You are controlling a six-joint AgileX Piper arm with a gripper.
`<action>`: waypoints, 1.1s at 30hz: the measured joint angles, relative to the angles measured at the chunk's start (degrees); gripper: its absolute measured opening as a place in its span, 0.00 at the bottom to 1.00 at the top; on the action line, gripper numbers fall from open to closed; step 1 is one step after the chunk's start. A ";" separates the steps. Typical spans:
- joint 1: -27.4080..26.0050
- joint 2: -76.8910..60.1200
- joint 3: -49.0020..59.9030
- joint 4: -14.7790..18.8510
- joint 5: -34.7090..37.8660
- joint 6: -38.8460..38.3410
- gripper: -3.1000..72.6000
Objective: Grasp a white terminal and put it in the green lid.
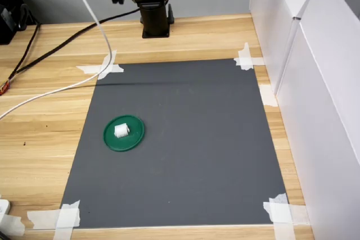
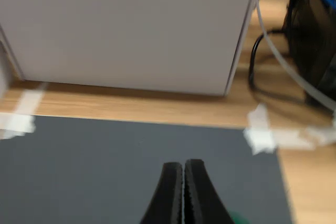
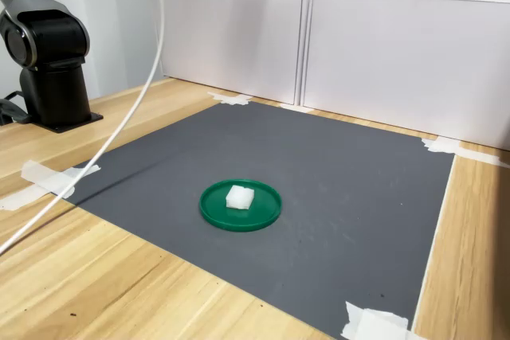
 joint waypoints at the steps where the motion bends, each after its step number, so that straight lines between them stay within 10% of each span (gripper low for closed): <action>1: 0.00 -2.33 2.11 0.00 0.00 1.34 0.02; 15: 0.00 -28.33 26.83 0.00 1.61 3.83 0.02; 33: 0.00 -34.82 33.15 0.00 4.46 3.83 0.02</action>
